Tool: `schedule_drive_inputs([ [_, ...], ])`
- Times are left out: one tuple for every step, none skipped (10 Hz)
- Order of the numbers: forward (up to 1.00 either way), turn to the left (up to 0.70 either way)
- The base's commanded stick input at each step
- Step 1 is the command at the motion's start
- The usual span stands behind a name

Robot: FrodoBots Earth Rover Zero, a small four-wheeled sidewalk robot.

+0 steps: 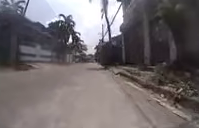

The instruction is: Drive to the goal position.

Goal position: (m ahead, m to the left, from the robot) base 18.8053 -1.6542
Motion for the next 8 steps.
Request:
schedule_drive_inputs([
  [1.00, 0.00],
  [1.00, 0.00],
  [1.00, -0.02],
  [1.00, -0.25],
  [1.00, -0.39],
  [1.00, -0.40],
  [1.00, -0.40],
  [1.00, -0.40],
])
